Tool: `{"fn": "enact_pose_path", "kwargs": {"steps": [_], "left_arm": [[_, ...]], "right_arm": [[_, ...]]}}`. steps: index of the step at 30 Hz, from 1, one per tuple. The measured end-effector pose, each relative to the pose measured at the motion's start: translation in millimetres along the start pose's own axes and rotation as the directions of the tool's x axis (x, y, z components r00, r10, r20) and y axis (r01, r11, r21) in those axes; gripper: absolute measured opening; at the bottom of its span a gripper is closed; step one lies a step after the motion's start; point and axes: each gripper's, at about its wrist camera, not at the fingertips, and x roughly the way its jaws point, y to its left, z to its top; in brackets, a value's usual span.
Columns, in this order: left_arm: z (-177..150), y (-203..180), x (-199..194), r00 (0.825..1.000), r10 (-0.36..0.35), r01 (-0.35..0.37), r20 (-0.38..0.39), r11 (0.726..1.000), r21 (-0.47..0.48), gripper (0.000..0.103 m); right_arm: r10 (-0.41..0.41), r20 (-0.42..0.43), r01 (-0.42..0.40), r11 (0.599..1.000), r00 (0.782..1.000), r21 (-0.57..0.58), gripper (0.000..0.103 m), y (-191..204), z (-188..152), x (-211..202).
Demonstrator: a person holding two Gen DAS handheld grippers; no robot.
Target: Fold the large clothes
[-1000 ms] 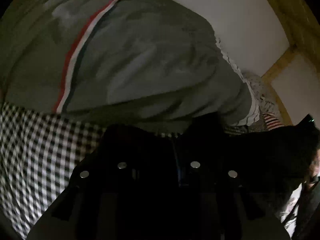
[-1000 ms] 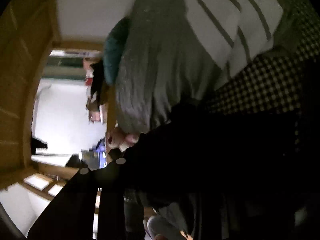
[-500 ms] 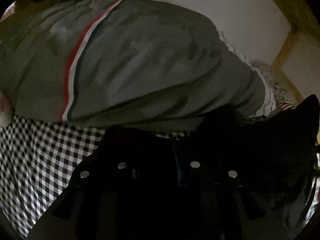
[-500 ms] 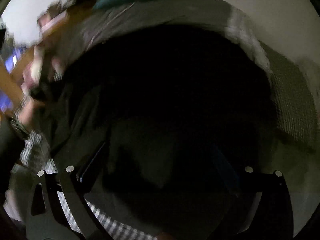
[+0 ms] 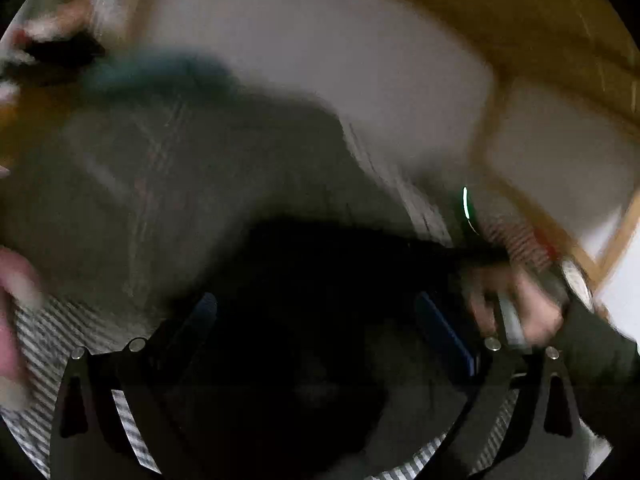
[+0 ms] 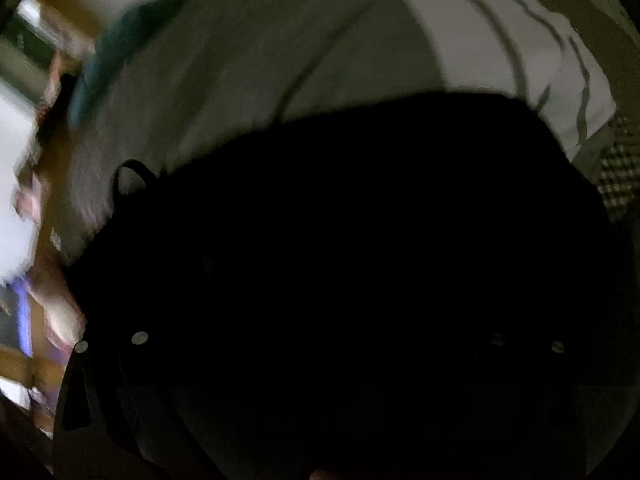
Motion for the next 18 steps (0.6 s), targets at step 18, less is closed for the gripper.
{"fn": "enact_pose_path", "kwargs": {"steps": [18], "left_arm": [[-24.6,35.1,96.3,0.913,0.382,-0.393,-0.145,0.918,-0.053,0.099]], "right_arm": [[-0.265,0.079,0.276,0.933,0.961,-0.231,0.097,-57.9,-68.9,-90.2]]}}
